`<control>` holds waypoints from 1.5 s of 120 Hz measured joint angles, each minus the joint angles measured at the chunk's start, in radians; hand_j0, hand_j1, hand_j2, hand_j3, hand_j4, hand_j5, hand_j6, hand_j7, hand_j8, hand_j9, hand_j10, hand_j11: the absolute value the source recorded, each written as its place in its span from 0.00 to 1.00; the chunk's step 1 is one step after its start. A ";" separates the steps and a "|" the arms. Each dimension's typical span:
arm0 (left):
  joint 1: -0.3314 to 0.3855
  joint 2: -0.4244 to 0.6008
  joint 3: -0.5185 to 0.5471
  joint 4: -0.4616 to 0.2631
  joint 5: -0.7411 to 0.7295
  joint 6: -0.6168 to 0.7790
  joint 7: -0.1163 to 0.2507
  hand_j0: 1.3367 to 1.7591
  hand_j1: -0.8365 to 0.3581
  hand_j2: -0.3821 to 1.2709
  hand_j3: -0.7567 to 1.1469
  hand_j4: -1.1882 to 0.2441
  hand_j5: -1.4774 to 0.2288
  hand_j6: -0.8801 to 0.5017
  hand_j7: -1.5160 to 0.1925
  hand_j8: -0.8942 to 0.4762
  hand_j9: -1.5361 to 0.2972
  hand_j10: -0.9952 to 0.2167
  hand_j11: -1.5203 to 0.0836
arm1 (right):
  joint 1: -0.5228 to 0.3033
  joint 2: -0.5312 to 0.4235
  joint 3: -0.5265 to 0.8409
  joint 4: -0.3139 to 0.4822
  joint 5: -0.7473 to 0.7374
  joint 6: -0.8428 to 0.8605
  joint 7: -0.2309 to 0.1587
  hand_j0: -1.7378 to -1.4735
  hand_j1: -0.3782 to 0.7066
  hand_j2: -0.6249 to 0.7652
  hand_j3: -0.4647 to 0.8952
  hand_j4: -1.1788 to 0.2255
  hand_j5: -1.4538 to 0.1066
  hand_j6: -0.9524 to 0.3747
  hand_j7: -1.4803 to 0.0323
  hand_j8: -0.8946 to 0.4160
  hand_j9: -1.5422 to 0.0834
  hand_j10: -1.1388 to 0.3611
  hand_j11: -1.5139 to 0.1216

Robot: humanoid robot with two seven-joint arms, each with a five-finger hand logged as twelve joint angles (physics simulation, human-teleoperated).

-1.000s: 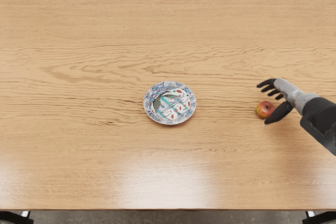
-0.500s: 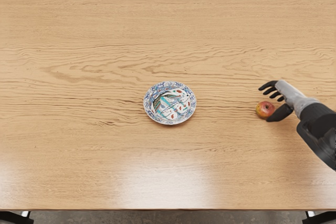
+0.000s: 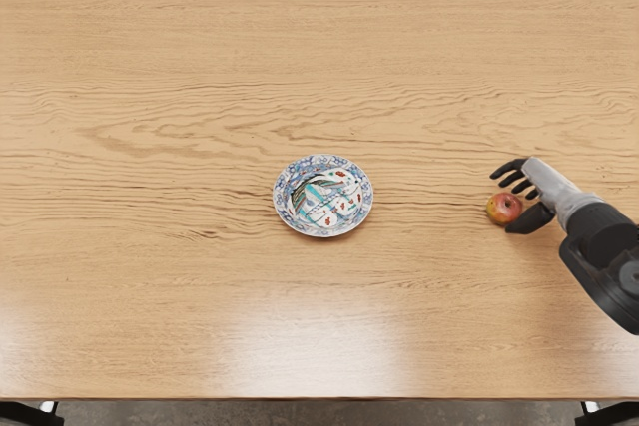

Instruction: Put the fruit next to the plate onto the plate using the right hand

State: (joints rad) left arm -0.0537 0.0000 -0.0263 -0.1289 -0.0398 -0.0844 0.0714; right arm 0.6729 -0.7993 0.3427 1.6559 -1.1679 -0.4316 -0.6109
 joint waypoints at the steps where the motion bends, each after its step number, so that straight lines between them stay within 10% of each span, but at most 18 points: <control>1: 0.000 0.000 0.000 0.000 0.000 0.000 0.000 0.76 0.76 0.26 0.40 0.67 0.69 0.47 0.71 0.48 0.67 0.63 0.76 | 0.000 0.000 0.000 0.000 0.000 0.000 0.000 0.30 0.47 0.39 0.34 0.55 0.59 0.41 0.63 0.37 0.62 0.49 0.60; 61: 0.000 0.000 0.000 0.000 0.000 0.000 0.000 0.76 0.76 0.26 0.40 0.67 0.69 0.47 0.71 0.48 0.67 0.63 0.76 | -0.008 0.015 -0.001 -0.021 -0.001 -0.007 0.000 0.30 0.56 0.39 0.34 0.49 0.52 0.37 0.56 0.31 0.56 0.43 0.53; 130: 0.000 0.000 0.000 0.000 0.000 0.000 0.000 0.76 0.76 0.26 0.40 0.67 0.69 0.47 0.71 0.48 0.67 0.63 0.76 | 0.015 0.017 0.009 -0.020 0.071 0.010 0.001 0.32 0.60 0.67 0.34 0.35 0.34 0.37 0.38 0.29 0.38 0.30 0.35; 180: 0.000 0.000 0.000 0.000 0.000 0.000 0.000 0.76 0.76 0.26 0.40 0.67 0.69 0.47 0.71 0.48 0.67 0.63 0.76 | 0.131 0.039 0.171 -0.015 0.294 0.412 0.002 0.31 0.60 0.67 0.34 0.34 0.30 0.39 0.35 0.31 0.34 0.29 0.31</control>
State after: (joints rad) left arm -0.0537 0.0000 -0.0263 -0.1289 -0.0398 -0.0844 0.0718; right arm 0.8035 -0.7603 0.5140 1.6404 -0.8735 -0.0197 -0.6093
